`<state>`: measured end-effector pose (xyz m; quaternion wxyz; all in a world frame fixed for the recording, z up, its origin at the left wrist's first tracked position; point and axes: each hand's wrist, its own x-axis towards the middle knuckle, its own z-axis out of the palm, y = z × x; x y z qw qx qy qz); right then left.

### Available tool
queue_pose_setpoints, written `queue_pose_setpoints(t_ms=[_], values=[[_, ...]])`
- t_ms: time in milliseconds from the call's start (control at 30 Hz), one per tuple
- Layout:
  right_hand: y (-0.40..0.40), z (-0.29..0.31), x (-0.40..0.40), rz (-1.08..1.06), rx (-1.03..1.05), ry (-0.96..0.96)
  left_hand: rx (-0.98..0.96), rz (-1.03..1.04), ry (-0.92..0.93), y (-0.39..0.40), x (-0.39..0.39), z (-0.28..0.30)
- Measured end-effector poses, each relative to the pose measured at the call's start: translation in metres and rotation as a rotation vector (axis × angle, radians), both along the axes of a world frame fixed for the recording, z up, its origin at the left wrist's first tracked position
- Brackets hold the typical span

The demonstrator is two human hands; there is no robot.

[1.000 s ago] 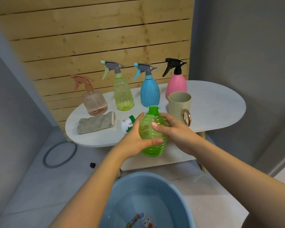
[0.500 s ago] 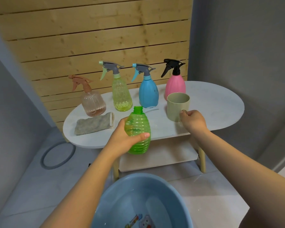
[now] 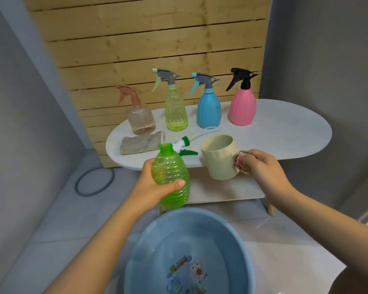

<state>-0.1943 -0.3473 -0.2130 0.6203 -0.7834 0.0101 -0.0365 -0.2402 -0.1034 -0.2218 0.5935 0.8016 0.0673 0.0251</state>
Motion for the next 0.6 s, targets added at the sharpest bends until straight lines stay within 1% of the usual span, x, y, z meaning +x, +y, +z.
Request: queue_pose_setpoints(t_ms=[67,167,333,400,433,500,600], values=[[0.002,-0.002,-0.014,0.050,0.029,0.036,-0.009,0.038,0.023,0.010,-0.015,-0.009],[0.012,-0.016,-0.023,0.103,-0.024,0.141,-0.010,0.080,0.090,0.023,-0.034,-0.031],[0.034,-0.078,-0.017,0.138,-0.140,0.398,-0.071,0.219,0.181,0.033,-0.050,-0.081],[0.039,-0.110,-0.013,0.217,-0.212,0.504,-0.084,0.268,0.217,0.032,-0.053,-0.104],[0.042,-0.127,-0.011,0.263,-0.285,0.543,-0.084,0.290,0.234,0.032,-0.053,-0.119],[0.045,-0.158,-0.007,0.326,-0.461,0.590,-0.091,0.325,0.250,0.029,-0.053,-0.142],[0.049,-0.196,-0.004,0.413,-0.589,0.614,-0.084,0.375,0.260,0.020,-0.049,-0.171]])
